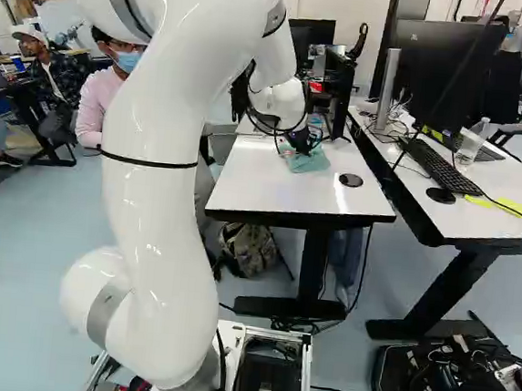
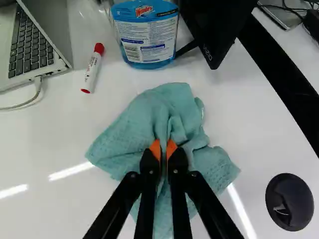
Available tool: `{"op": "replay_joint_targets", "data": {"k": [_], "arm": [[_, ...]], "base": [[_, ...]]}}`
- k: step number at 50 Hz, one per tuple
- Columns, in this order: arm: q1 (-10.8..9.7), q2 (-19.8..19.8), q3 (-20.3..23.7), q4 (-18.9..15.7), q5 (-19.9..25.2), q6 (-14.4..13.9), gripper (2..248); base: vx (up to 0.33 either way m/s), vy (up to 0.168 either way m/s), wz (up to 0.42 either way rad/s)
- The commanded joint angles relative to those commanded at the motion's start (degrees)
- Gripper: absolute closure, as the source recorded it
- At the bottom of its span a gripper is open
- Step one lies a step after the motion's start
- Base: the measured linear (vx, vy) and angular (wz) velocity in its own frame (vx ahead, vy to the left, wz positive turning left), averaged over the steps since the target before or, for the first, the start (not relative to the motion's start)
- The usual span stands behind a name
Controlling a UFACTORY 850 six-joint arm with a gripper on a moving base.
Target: Clean the table with the green towel
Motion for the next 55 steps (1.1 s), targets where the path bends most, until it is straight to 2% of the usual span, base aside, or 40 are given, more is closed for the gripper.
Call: {"op": "replay_joint_targets", "data": {"k": [25, 55], "arm": [[0.4, 3.8, 1.4, 0.0, -2.7, 0.0, 216], [2.6, 14.3, 9.4, 0.0, -8.5, 0.0, 216]], "base": [[0.0, 0.0, 0.0], [0.0, 0.0, 0.0]]}}
